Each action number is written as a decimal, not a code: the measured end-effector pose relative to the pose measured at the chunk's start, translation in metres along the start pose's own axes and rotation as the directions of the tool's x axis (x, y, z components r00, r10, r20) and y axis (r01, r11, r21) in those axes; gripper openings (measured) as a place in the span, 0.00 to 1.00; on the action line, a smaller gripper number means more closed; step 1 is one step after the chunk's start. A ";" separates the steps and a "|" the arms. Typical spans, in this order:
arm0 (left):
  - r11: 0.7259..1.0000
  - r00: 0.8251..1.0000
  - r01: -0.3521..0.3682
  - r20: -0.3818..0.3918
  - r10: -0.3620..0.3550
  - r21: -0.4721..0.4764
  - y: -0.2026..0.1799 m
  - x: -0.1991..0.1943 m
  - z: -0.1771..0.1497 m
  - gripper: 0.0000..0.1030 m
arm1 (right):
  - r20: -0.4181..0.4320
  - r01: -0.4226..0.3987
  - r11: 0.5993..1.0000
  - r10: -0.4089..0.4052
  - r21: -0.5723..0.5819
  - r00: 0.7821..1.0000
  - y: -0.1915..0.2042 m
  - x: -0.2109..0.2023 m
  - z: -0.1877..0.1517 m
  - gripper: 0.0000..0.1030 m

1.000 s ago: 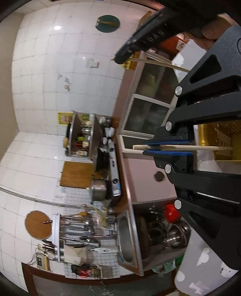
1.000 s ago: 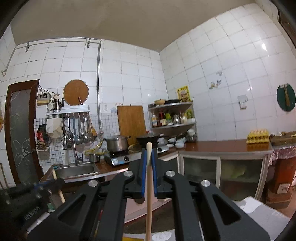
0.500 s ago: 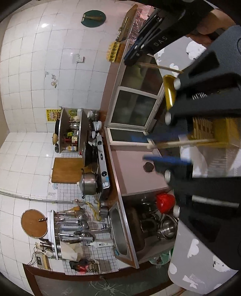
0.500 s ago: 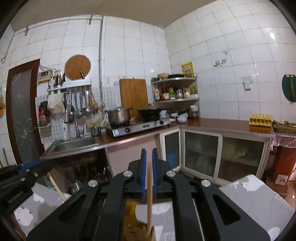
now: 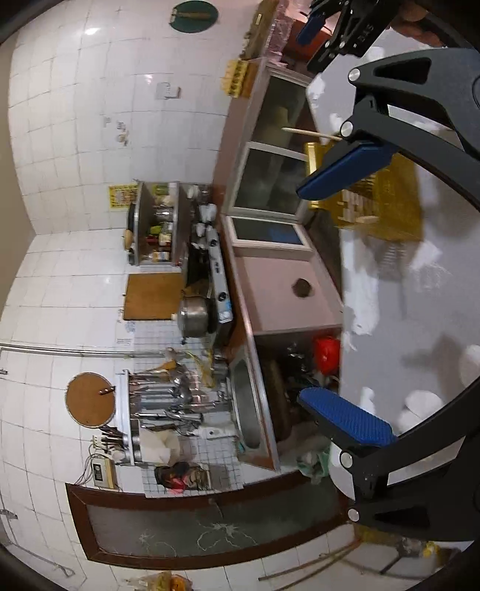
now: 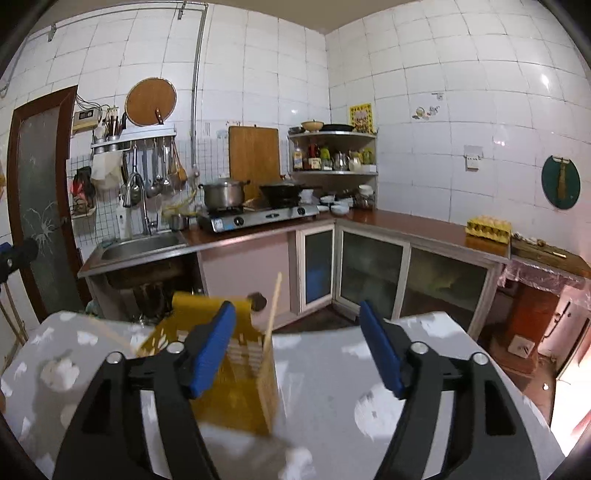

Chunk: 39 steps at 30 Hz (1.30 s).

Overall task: Organize utensils
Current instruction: 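Open the left tool over the holder while the right tool releases its chopstick, then move the left tool to the grey spoon while the right tool returns to the chopsticks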

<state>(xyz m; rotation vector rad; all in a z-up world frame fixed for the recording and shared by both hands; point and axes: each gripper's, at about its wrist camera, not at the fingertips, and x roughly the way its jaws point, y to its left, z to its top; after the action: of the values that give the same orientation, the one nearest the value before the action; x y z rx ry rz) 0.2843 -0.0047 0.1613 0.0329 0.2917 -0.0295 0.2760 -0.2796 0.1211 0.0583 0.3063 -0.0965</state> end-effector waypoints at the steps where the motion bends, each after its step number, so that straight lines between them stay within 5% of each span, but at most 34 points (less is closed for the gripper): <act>1: 1.000 1.000 0.002 -0.009 -0.002 0.011 -0.001 -0.003 -0.001 0.95 | -0.010 0.004 1.000 -0.004 0.000 1.000 -0.001 -0.004 -0.004 0.73; 6: 0.998 0.999 -0.016 -0.049 0.019 0.064 -0.003 -0.024 -0.028 0.95 | -0.070 0.028 0.999 -0.026 0.030 0.997 -0.012 -0.024 -0.038 0.83; 10: 1.000 0.987 0.015 -0.160 -0.011 0.025 0.001 -0.020 -0.064 0.95 | -0.161 0.046 0.997 -0.036 0.061 0.986 -0.015 -0.024 -0.068 0.86; 14: 1.000 0.953 -0.004 -0.303 0.010 0.020 0.003 0.001 -0.107 0.95 | -0.262 0.093 0.993 -0.070 0.079 0.962 -0.020 -0.015 -0.098 0.86; 24: 0.999 0.875 -0.010 -0.484 0.025 0.034 -0.007 0.025 -0.172 0.95 | -0.446 0.181 0.981 -0.128 0.076 0.886 -0.023 0.002 -0.152 0.85; 31: 0.999 0.823 0.030 -0.569 0.000 0.045 -0.021 0.035 -0.198 0.95 | -0.533 0.165 0.983 -0.096 0.083 0.840 -0.016 0.012 -0.176 0.62; 36: 0.998 0.785 0.057 -0.617 -0.054 -0.015 -0.020 0.047 -0.209 0.95 | -0.546 0.157 0.984 -0.084 0.088 0.833 -0.012 0.015 -0.175 0.56; 39: 0.997 0.780 0.069 -0.622 -0.066 -0.020 -0.024 0.049 -0.211 0.94 | -0.549 0.151 0.985 -0.082 0.081 0.832 -0.007 0.016 -0.176 0.52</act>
<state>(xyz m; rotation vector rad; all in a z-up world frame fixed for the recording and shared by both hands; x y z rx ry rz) 0.2699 -0.0221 -0.0559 0.0359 0.9647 -0.0922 0.2382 -0.2755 -0.0519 0.1898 0.8792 -0.2217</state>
